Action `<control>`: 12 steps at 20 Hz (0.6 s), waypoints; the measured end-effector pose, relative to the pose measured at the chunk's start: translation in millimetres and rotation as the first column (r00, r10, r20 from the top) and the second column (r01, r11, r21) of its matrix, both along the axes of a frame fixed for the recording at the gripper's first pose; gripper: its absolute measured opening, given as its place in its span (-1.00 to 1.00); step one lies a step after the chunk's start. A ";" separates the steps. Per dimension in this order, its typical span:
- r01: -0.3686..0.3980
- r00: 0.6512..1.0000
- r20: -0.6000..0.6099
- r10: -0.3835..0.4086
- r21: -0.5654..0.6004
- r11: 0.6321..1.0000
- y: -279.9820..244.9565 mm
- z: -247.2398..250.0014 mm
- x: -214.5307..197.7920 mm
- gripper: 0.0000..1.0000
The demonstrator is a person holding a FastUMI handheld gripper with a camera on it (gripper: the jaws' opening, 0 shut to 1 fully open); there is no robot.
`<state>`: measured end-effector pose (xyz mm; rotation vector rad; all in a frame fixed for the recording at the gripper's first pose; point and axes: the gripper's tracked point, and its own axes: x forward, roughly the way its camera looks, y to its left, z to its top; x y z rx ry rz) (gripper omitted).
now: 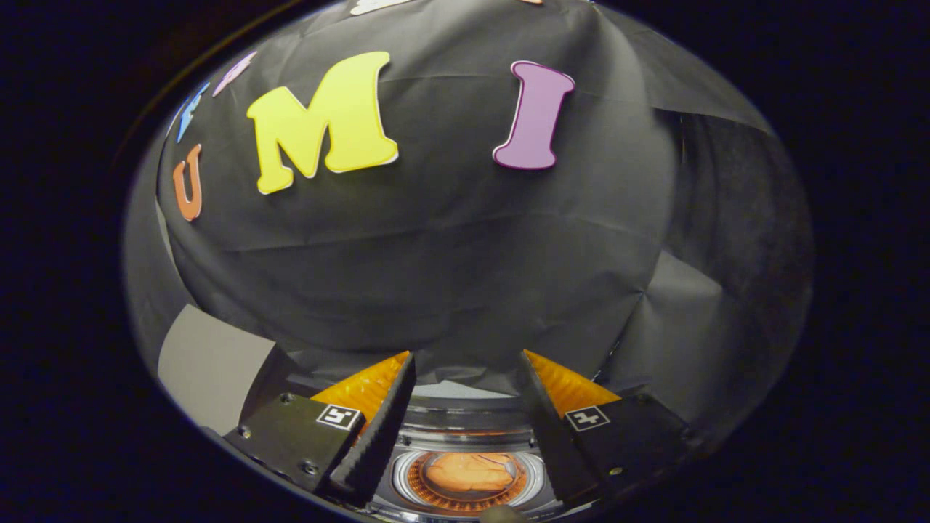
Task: Put the clothes into the washing machine and then close the washing machine lid.
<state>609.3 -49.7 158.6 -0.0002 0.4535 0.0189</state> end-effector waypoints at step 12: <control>0.019 0.999 -0.051 -0.019 -0.012 1.000 -7.5 -48.5 29.6 0.78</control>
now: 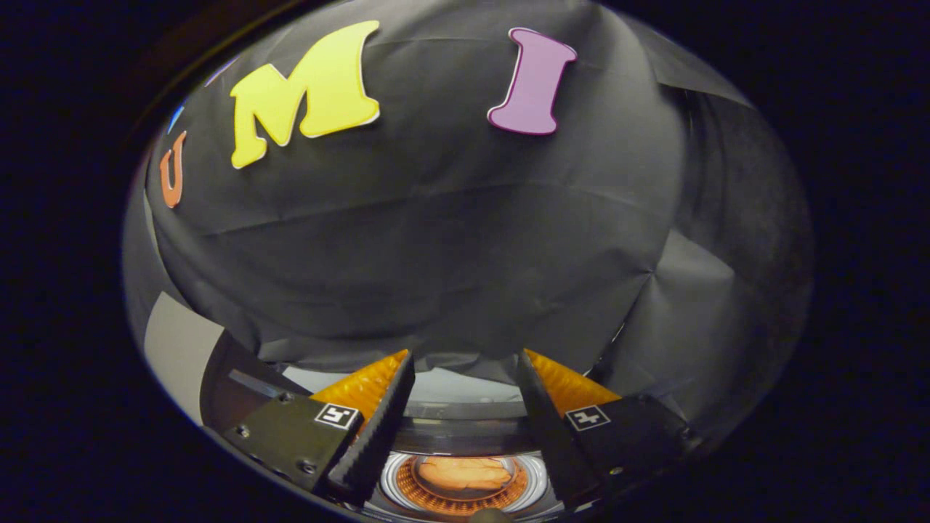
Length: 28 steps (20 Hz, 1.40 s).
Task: Put the clothes into the washing machine and then close the washing machine lid.
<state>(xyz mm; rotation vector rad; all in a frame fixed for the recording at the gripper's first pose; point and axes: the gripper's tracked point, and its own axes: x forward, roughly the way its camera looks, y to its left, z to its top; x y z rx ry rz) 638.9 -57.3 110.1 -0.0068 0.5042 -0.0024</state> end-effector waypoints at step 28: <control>-0.019 0.999 0.050 0.018 0.014 1.000 -1.1 -21.6 -99.3 0.78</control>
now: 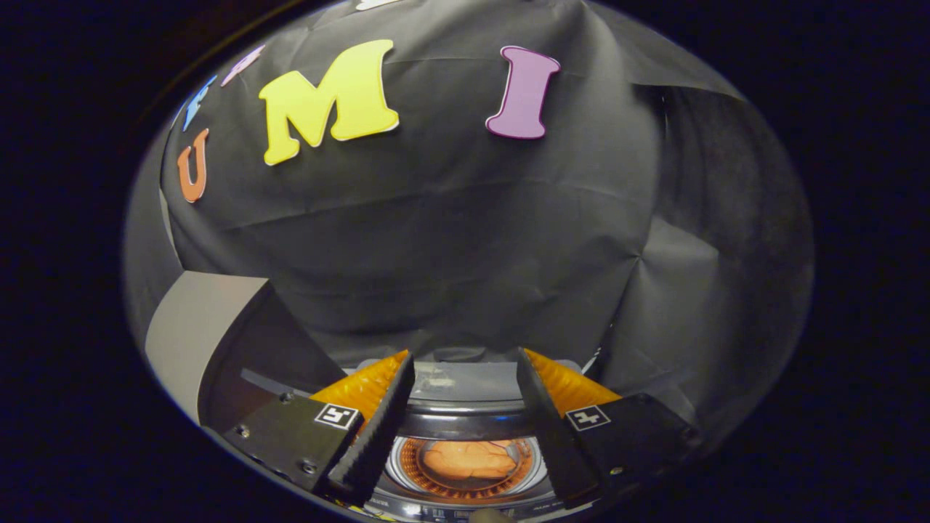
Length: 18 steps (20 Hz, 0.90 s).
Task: Put the clothes into the washing machine and then close the washing machine lid.
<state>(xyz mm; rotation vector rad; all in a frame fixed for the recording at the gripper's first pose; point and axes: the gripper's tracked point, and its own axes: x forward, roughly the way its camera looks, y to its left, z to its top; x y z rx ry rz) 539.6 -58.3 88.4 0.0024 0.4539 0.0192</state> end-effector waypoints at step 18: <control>0.000 0.995 -0.103 -0.002 -0.019 1.000 -9.3 -94.9 -94.2 0.82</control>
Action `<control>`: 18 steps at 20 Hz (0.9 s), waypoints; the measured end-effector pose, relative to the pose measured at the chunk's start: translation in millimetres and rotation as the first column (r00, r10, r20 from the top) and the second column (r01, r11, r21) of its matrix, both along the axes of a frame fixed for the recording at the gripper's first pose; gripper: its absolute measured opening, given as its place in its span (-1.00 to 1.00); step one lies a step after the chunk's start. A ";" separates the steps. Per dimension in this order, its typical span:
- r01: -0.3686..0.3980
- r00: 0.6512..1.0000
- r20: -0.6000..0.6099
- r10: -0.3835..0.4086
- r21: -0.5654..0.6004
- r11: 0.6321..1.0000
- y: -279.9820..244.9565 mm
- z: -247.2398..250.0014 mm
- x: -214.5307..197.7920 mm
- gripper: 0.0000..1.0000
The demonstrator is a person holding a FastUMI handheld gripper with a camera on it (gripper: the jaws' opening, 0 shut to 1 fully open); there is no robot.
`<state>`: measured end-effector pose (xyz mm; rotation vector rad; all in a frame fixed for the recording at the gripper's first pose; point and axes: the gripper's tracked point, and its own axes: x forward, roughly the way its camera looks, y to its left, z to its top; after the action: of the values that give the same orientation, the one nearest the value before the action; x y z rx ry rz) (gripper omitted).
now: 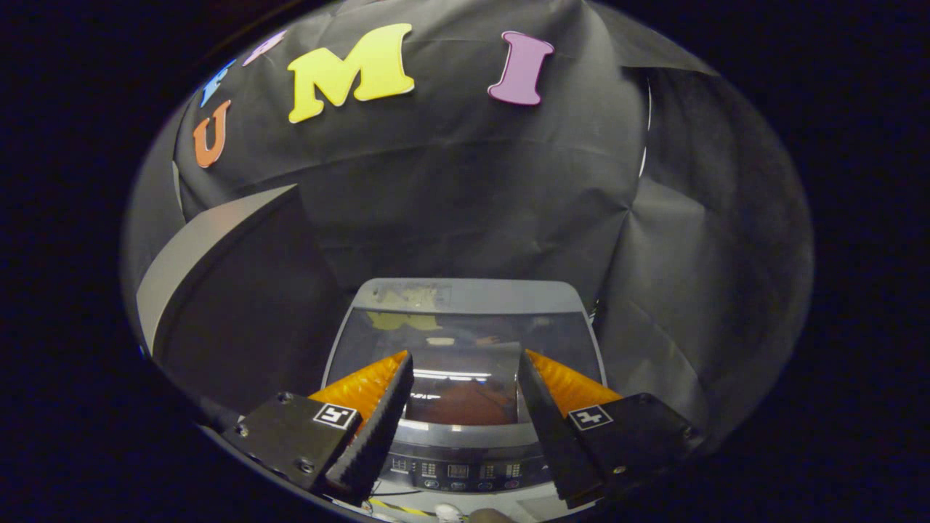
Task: Put the clothes into the washing machine and then close the washing machine lid.
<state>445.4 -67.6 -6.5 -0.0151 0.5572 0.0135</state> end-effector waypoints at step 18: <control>0.094 0.967 0.237 -0.097 0.025 0.995 2.5 86.3 -120.0 0.82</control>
<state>325.4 -65.2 79.8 0.0235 0.3173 -0.0774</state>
